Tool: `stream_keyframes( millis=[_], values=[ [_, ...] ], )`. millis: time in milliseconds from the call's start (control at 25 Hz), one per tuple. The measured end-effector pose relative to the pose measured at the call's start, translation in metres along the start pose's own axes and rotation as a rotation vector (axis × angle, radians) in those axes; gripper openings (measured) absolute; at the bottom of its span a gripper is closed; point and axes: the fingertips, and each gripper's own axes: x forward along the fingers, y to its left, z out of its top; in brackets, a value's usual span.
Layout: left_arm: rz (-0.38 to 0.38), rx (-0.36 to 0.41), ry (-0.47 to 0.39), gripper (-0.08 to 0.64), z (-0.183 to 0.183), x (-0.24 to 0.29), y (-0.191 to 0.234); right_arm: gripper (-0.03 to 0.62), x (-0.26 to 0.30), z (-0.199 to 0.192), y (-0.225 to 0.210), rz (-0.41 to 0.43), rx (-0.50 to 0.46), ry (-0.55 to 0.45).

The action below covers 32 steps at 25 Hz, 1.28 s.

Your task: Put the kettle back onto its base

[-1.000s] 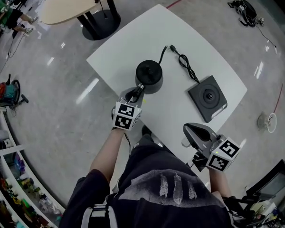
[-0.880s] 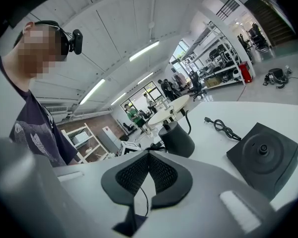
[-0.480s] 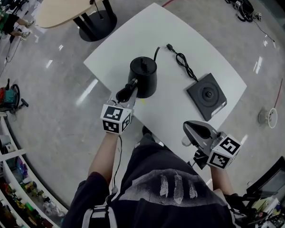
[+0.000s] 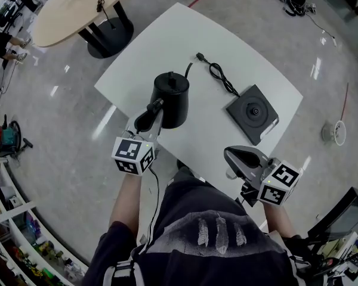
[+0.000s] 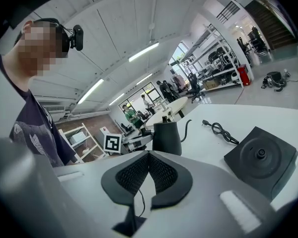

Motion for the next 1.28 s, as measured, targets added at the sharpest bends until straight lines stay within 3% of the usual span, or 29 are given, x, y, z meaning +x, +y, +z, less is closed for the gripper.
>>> stream_keyframes(
  millis=[200,480,880,1280],
  values=[
    [-0.063,0.059,-0.048,0.054,0.033,0.008,-0.019,0.002,-0.006,0.003,-0.007,-0.018,0.002,-0.023],
    [-0.183,0.027,-0.106,0.054,0.059,0.029,-0.048,0.002,-0.018,0.002,-0.016,-0.069,0.01,-0.084],
    [-0.357,0.094,-0.102,0.054,0.09,0.088,-0.142,0.002,-0.081,0.0,-0.045,-0.163,0.068,-0.161],
    [-0.456,0.142,-0.087,0.054,0.088,0.135,-0.206,0.002,-0.118,-0.015,-0.067,-0.228,0.123,-0.226]
  ],
)
